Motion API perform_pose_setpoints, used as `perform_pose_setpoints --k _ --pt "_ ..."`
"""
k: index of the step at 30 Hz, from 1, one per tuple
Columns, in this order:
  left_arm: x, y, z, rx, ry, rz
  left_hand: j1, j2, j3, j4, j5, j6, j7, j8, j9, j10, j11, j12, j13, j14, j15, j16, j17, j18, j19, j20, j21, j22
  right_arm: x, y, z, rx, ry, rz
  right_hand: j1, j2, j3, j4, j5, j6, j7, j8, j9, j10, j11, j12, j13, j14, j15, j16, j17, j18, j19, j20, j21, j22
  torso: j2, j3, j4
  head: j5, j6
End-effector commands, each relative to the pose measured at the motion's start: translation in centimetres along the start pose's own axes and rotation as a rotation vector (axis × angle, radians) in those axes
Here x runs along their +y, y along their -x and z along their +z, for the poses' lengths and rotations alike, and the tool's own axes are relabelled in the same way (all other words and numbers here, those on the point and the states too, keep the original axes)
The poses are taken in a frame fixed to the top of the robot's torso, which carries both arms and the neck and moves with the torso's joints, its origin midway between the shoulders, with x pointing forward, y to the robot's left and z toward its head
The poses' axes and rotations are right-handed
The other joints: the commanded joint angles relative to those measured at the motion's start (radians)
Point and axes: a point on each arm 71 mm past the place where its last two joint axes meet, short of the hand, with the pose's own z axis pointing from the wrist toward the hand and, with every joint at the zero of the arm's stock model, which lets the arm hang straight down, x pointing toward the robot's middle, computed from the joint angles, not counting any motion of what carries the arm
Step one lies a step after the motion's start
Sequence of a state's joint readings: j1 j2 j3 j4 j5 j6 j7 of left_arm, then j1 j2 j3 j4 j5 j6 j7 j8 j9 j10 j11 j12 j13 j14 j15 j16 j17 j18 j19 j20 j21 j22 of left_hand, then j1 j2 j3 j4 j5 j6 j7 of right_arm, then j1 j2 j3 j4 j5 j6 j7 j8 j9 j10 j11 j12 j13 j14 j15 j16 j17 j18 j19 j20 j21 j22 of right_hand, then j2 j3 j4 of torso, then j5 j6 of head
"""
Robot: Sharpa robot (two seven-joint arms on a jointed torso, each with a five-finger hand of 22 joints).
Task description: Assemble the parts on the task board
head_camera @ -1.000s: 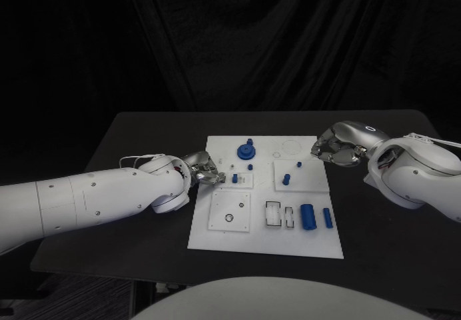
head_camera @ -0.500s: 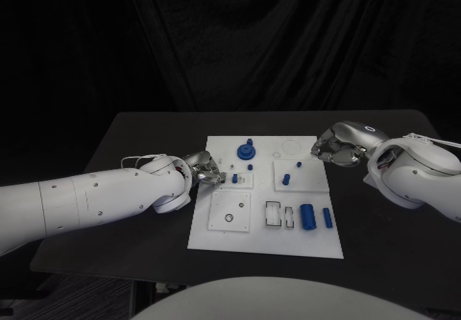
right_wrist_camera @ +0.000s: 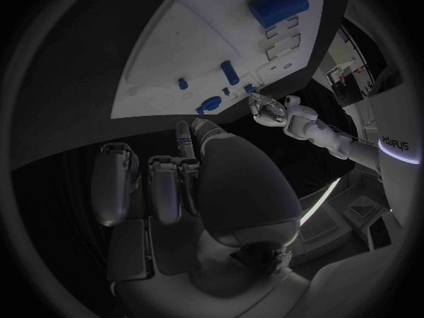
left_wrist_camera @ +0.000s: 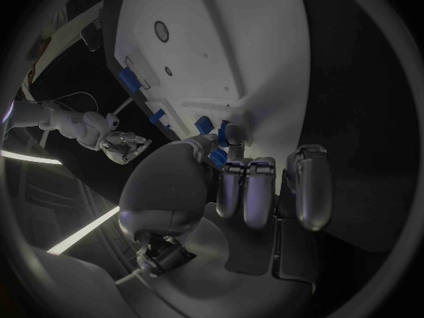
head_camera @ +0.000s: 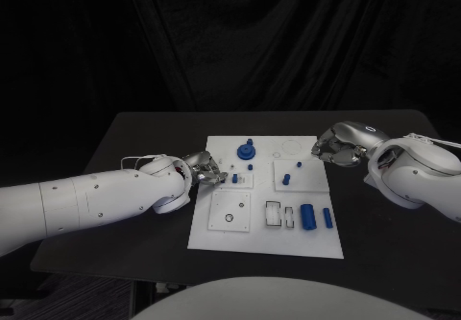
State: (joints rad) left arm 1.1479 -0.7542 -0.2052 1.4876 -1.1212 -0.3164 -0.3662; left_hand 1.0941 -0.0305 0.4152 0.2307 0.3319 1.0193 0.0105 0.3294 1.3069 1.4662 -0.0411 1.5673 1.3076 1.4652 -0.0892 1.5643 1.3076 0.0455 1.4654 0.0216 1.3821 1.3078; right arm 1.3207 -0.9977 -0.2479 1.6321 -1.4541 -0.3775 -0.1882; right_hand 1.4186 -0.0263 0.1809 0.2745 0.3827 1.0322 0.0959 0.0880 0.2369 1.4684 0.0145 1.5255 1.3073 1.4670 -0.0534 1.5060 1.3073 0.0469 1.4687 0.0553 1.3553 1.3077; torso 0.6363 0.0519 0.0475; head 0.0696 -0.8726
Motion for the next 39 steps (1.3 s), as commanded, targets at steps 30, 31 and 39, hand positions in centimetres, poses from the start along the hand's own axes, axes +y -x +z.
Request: perform_pose_setpoints --k 30,31,39 --pt "1.19 -0.68 -0.23 0.010 0.016 0.047 -0.283 0.122 -0.326 0.064 -0.107 0.010 0.015 -0.021 -0.031 0.105 0.001 0.003 0.263 0.106 0.002 0.006 0.263 0.003 0.010 0.003 -0.013 0.199 -0.25 -0.29 -0.11 0.020 -0.021 -0.004 0.003 -0.003 0.005 0.001 0.004 0.006 0.001 -0.002 -0.001 0.055 0.001 -0.007 0.204 0.082 0.001 -0.008 0.167 0.005 0.014 0.001 -0.009 0.194 0.000 0.0000 0.0003 0.008 0.000" --pt "1.20 -0.66 -0.23 0.010 0.015 0.047 -0.299 0.136 -0.348 0.064 -0.137 0.008 0.016 -0.021 -0.030 0.105 0.002 0.003 0.263 0.106 0.003 0.006 0.263 0.003 0.010 0.005 -0.014 0.199 -0.25 -0.29 -0.11 0.020 -0.021 -0.004 0.003 -0.003 0.005 0.001 0.004 0.006 0.001 -0.002 -0.001 0.055 0.001 -0.007 0.204 0.082 0.001 -0.008 0.167 0.005 0.014 0.001 -0.009 0.194 0.000 0.0001 0.0001 0.008 0.000" --pt "1.27 -0.66 -0.19 0.015 0.009 0.050 -0.322 0.169 -0.401 0.064 -0.188 0.002 0.019 -0.020 -0.027 0.105 0.006 0.003 0.263 0.106 0.007 0.006 0.263 0.005 0.005 0.008 -0.022 0.196 -0.22 -0.31 -0.08 0.021 -0.021 -0.004 0.003 -0.003 0.005 0.001 0.004 0.007 0.000 -0.002 -0.001 0.055 0.000 -0.007 0.204 0.082 0.001 -0.008 0.167 0.005 0.014 0.001 -0.010 0.194 0.000 -0.0002 0.0012 0.007 0.000"
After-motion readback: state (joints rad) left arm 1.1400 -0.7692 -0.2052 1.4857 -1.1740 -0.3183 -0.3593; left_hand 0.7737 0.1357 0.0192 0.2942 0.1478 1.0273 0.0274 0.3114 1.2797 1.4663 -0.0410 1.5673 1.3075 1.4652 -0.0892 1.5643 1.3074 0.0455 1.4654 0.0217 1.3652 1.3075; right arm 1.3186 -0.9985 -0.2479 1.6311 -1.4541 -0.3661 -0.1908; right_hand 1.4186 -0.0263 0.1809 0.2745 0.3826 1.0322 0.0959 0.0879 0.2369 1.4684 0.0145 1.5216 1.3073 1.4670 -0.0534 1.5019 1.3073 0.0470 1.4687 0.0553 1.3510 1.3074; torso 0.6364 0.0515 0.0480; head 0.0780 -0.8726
